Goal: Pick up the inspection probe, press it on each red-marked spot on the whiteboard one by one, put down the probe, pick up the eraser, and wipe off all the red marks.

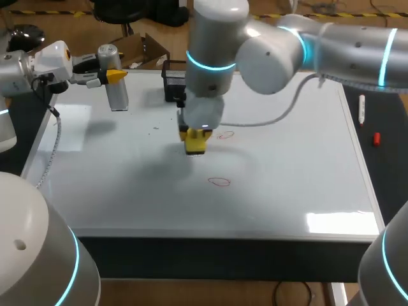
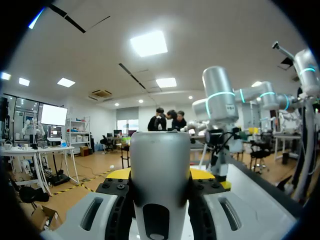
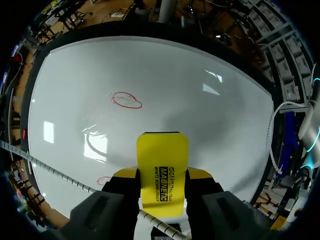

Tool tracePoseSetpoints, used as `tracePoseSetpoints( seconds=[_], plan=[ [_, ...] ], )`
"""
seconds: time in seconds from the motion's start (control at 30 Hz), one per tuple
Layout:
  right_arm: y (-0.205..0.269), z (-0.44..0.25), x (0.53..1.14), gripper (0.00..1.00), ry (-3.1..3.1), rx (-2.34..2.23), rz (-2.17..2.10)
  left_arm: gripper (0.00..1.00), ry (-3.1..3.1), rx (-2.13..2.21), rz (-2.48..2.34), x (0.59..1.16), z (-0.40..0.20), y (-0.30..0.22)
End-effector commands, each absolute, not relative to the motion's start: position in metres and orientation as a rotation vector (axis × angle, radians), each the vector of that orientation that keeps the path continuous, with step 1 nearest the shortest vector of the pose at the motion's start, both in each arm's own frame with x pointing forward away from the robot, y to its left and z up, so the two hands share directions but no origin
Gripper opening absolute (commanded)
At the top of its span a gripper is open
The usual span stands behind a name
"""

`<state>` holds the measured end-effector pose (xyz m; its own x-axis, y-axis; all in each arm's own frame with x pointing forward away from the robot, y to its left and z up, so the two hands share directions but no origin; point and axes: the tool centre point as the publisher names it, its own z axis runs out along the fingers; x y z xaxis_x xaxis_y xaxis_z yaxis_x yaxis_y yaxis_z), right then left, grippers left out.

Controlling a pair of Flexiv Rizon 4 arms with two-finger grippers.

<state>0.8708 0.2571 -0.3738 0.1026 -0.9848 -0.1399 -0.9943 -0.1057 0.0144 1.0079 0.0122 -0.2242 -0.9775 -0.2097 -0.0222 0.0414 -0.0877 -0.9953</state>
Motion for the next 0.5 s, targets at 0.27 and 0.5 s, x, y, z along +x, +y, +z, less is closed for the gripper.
tracePoseSetpoints(
  seconds=[0.27,0.5],
  plan=[
    [0.29,-0.4,0.871,0.0,2.05,-2.308,0.172,0.0,1.996,-0.189,-2.187,1.006,-0.223,0.012],
    [0.294,-0.411,0.867,0.0,2.061,-2.344,0.158,0.0,1.996,-0.189,-2.187,1.006,-0.223,0.012]
  ],
)
